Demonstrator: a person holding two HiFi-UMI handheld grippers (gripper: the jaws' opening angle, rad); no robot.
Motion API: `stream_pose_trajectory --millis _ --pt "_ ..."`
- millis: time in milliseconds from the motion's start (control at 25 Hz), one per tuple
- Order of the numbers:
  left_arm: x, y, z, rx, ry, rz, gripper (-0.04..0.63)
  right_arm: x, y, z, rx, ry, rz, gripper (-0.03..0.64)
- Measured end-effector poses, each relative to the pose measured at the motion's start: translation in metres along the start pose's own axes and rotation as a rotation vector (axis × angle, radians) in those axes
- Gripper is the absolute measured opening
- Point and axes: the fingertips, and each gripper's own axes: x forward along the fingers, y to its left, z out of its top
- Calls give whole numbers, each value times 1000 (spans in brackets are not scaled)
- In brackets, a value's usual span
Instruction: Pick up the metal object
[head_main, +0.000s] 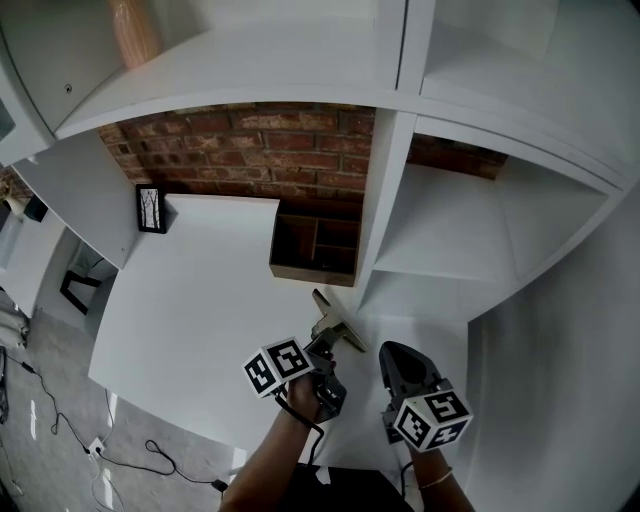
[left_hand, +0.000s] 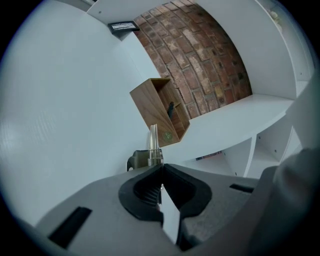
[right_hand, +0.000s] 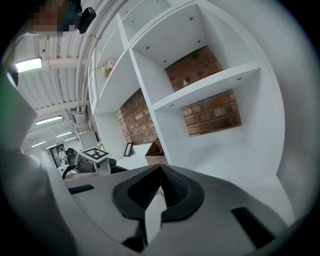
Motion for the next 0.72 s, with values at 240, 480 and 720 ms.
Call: stream_pose_trajectory --millis 240,480,720 --pt "-38 -17 10 72 -63 -40 14 2 17 6 -23 -10 37 5" --pt "-79 -28 32 250 -142 -29 14 7 41 14 -69 -18 90 5" --pt "-111 -36 42 468 -185 29 14 8 59 18 -113 -26 121 5"
